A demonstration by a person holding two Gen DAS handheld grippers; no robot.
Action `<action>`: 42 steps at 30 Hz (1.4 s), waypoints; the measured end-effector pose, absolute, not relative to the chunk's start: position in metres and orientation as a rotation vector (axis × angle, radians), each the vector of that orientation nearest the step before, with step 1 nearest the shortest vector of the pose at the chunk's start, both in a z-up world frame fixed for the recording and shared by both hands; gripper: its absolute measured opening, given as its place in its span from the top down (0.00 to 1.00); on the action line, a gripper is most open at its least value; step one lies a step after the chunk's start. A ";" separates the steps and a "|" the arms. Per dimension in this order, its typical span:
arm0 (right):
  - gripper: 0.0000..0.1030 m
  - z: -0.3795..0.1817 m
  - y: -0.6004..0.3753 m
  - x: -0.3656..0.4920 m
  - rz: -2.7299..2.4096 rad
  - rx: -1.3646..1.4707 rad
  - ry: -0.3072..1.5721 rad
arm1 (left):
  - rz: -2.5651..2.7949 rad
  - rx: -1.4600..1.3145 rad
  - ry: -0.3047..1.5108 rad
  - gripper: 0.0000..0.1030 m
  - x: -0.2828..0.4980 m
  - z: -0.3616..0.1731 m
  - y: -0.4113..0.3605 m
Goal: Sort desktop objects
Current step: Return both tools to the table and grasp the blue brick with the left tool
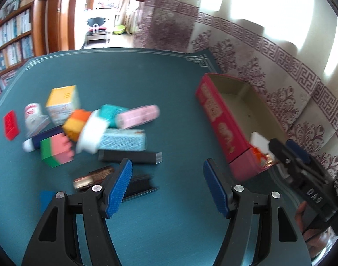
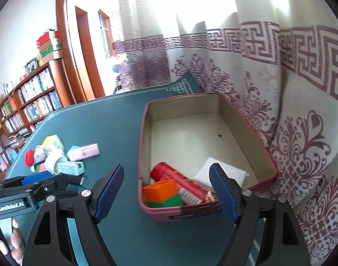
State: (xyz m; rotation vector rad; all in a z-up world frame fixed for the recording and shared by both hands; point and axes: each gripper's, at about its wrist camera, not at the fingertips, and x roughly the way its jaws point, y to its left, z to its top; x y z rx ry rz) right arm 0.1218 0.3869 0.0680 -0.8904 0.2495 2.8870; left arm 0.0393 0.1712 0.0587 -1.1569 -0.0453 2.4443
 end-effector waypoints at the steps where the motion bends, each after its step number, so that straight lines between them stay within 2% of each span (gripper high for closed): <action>1: 0.19 0.068 0.383 0.122 2.896 -0.895 0.245 | 2.456 -1.161 -0.047 0.32 0.040 0.058 0.165; 20: 0.18 0.055 0.317 0.129 3.004 -0.980 0.087 | 2.626 -1.331 -0.091 0.32 0.036 0.022 0.058; 27: 0.18 0.046 0.298 0.129 3.028 -1.037 0.031 | 2.598 -1.383 -0.119 0.32 0.031 0.007 0.049; 35: 0.17 0.041 0.291 0.129 3.043 -1.109 0.077 | 2.596 -1.376 -0.025 0.32 0.031 0.005 0.058; 37: 0.17 0.039 0.288 0.129 3.047 -1.128 0.077 | 2.592 -1.368 -0.020 0.35 0.031 0.006 0.057; 38: 0.17 0.039 0.286 0.129 3.050 -1.135 0.075 | 2.592 -1.365 -0.014 0.39 0.031 0.006 0.058; 40: 0.17 0.038 0.282 0.129 3.059 -1.151 0.073 | 2.596 -1.359 0.000 0.57 0.030 0.006 0.057; 41: 0.17 0.038 0.281 0.129 3.067 -1.164 0.075 | 2.593 -1.358 -0.003 0.76 0.029 0.007 0.055; 42: 0.17 0.037 0.279 0.128 3.076 -1.182 0.082 | 2.586 -1.359 -0.019 0.76 0.029 0.006 0.051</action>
